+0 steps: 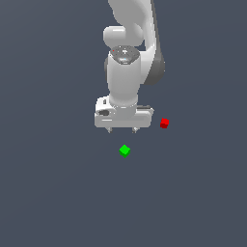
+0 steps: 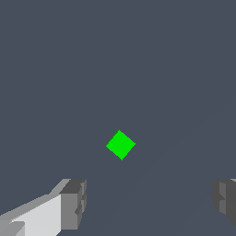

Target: Stack the red cube on top of the green cube.

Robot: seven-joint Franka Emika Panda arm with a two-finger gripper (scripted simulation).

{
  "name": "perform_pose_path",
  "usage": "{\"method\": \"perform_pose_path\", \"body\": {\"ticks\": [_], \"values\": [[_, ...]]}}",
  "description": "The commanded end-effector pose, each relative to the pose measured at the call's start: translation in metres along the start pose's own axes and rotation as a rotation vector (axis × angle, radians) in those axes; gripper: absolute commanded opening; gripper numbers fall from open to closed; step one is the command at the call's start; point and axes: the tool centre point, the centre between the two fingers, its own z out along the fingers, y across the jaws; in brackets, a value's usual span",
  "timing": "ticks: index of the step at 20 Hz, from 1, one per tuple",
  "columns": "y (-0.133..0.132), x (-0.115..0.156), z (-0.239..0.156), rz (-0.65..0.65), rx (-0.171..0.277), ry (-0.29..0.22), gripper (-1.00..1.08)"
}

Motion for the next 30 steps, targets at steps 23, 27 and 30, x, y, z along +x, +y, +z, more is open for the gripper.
{"method": "perform_pose_path", "body": {"ticks": [23,27,30], "values": [[-0.081,-0.077,0.041,0.125,0.005,-0.021,1.00],[-0.110,-0.101,0.054,0.166,0.007,-0.028,1.00],[-0.132,-0.117,0.063,0.196,0.008,-0.033,1.00]]}}
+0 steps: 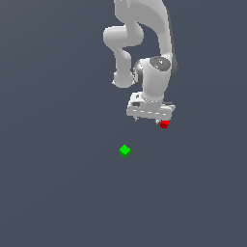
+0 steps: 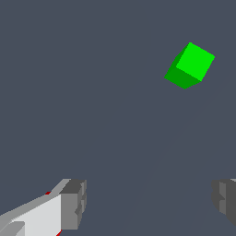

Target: Stack the red cube on top of the green cube.

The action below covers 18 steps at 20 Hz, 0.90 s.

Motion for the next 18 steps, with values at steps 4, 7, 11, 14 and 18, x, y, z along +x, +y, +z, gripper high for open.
{"method": "perform_pose_path", "body": {"ticks": [4,7,11,14,18], "values": [[-0.034,-0.034,0.018,0.055,0.002,-0.009,1.00],[-0.054,-0.051,0.027,0.084,0.004,-0.014,1.00],[-0.077,-0.069,0.038,0.117,0.005,-0.020,1.00],[-0.091,-0.080,0.045,0.136,0.007,-0.023,1.00],[-0.106,-0.089,0.051,0.155,0.008,-0.026,1.00]]}}
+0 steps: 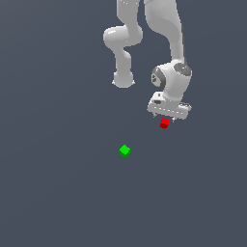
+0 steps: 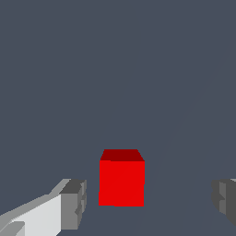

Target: Stack the red cube on top of the green cube.

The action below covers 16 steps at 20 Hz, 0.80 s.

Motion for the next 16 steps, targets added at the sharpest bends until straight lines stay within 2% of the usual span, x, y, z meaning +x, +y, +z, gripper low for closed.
{"method": "perform_pose_path", "body": {"ticks": [1,7,16], "values": [[-0.007,-0.006,0.004,0.013,0.001,-0.001,1.00],[-0.016,-0.013,0.008,0.024,0.002,-0.003,1.00],[-0.015,-0.013,0.022,0.022,0.001,-0.003,1.00]]}}
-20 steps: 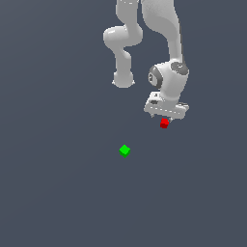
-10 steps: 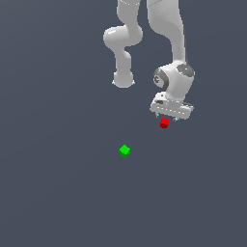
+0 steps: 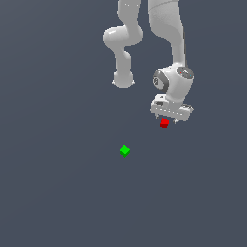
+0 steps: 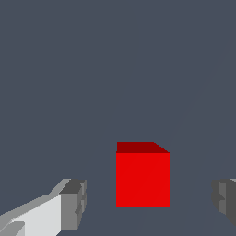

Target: Stack the red cube on top of the green cube.

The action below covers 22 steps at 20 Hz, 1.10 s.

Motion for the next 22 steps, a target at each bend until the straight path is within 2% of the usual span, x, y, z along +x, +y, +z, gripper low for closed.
{"method": "perform_pose_path", "body": {"ticks": [1,7,12,13,22], "values": [[0.000,0.000,0.009,0.000,-0.001,-0.001,1.00],[0.000,0.000,0.035,0.002,0.000,0.000,1.00],[-0.001,0.000,0.041,0.002,0.000,0.000,1.00],[-0.001,0.000,0.041,0.002,0.000,0.000,-1.00],[-0.001,0.000,0.041,0.002,0.000,0.000,-1.00]]}}
